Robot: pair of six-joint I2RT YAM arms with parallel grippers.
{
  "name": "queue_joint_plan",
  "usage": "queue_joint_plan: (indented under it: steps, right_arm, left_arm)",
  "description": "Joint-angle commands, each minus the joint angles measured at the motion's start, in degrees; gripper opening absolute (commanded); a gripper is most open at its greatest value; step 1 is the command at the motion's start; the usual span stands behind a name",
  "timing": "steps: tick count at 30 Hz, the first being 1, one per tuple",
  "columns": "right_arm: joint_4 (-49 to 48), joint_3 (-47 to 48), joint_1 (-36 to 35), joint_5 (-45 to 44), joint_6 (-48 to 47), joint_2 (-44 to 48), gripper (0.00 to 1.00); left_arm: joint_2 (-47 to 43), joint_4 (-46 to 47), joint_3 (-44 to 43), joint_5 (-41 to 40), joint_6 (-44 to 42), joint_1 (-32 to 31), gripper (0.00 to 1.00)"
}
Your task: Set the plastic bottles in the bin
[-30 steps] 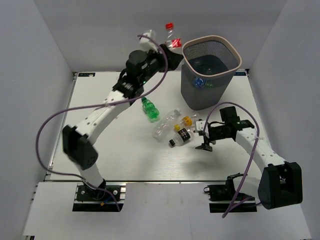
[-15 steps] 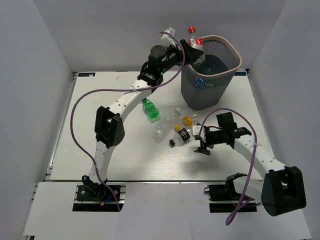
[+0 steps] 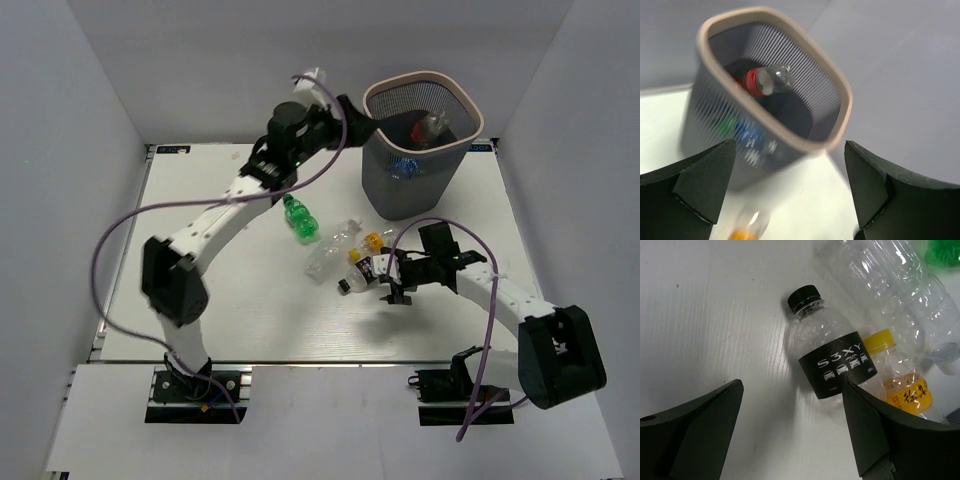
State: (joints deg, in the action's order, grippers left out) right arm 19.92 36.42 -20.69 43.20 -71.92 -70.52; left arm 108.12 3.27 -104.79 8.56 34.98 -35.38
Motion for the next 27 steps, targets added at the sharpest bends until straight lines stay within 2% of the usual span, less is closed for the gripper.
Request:
queue_joint_plan:
  steps: [1,2,6,10,13,18,27]
  right_arm:
    - [-2.60,3.82,-1.72,-1.45,-4.46,-3.03,0.85]
    - [-5.22,4.26,-1.81,-2.15,-3.41,-3.48,0.85]
    - [-8.58,6.37,-3.57,-7.42,-1.20,-5.33,0.85]
    - [-8.76,6.90,-4.53,-8.48,-3.13,-6.38,0.85]
    - [-6.58,8.74,-5.59,-10.06,-5.24,-10.06,0.85]
    - [-0.86,11.73,-6.29,-10.77,-9.71,-15.25,0.75]
    - [6.61,13.58,-6.47,-14.02,-15.79,-20.35,0.61]
  left_arm:
    - [-16.83,-7.55,11.50,-6.16,-8.17,-0.13,0.99]
    - [-19.49,-9.75,18.41,-7.75,-8.87,-0.13,0.99]
    - [-31.19,-19.07,34.10,-13.03,-9.49,-0.13,0.99]
    - [-41.91,-19.70,49.99,-15.76,-5.65,-0.13,0.99]
    - [-46.58,-19.70,55.99,-16.90,-2.22,-0.66,0.99]
    - [-47.12,-20.93,58.04,-17.61,-0.18,-0.66,0.99]
    - [-40.98,-20.32,54.44,-22.09,3.95,0.22,0.99]
